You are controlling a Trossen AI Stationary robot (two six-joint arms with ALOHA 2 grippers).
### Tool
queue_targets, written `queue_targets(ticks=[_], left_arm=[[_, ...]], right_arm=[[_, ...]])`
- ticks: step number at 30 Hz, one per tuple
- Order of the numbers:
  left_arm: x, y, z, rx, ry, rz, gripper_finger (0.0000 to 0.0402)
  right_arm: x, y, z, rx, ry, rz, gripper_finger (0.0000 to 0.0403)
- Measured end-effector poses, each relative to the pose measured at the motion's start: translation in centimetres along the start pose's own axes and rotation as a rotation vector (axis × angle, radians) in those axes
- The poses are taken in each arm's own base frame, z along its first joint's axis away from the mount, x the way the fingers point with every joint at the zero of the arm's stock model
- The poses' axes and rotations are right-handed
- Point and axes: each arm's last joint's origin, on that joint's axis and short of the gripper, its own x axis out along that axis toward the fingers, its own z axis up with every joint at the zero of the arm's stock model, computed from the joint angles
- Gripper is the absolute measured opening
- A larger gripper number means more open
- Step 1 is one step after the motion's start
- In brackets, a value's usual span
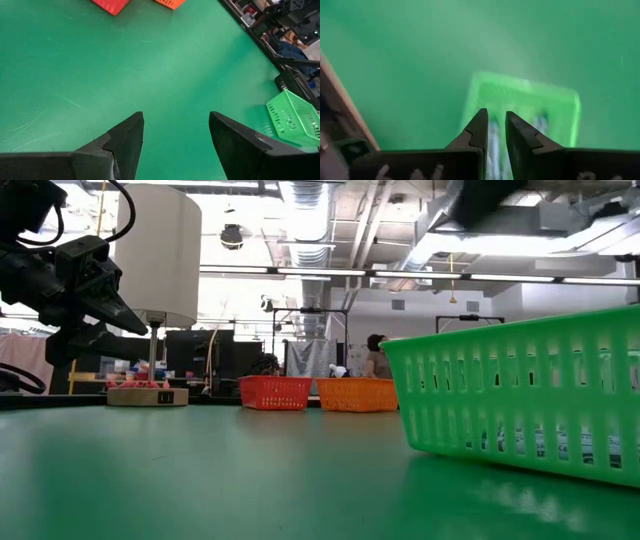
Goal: Sort crayons
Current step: Put the green crayon into the green bin
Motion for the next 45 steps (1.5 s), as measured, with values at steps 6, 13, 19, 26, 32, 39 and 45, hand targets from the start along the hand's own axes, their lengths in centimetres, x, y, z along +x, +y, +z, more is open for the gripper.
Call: queue_targets(ticks=[6,13,19,26,32,39,45], left_arm=[[0.0,0.0,0.0,0.0,0.0,0.0,0.0215],[0.0,0.0,0.0,0.0,0.0,0.001,0.0215],[0.0,0.0,0.0,0.0,0.0,0.0,0.0215],[0.0,0.0,0.0,0.0,-0.001,0.0,0.0215],[0.0,0.0,0.0,0.0,0.0,0.0,0.0215],[0.0,0.0,0.0,0.0,0.0,0.0,0.0215],[0.0,0.0,0.0,0.0,0.0,0.0,0.0215]], right_arm=[[-0.2,2.2,4.7,-0.233,-0.255,0.174,0.0064],[2.6,3.3,11.2,-0.396,-0.533,0.294,0.0064],[7.4,3.9,14.2,-0.504,-0.647,0.452,0.0064],[11.8,3.5,16.1,-0.516,-0.698,0.585,0.0071],[14.6,3.4,17.2,-0.508,-0.728,0.635,0.0107],[13.5,3.8,18.5,-0.587,-0.708,0.609,0.0126],[6.8,4.7,19.3,-0.717,-0.662,0.564,0.0127]])
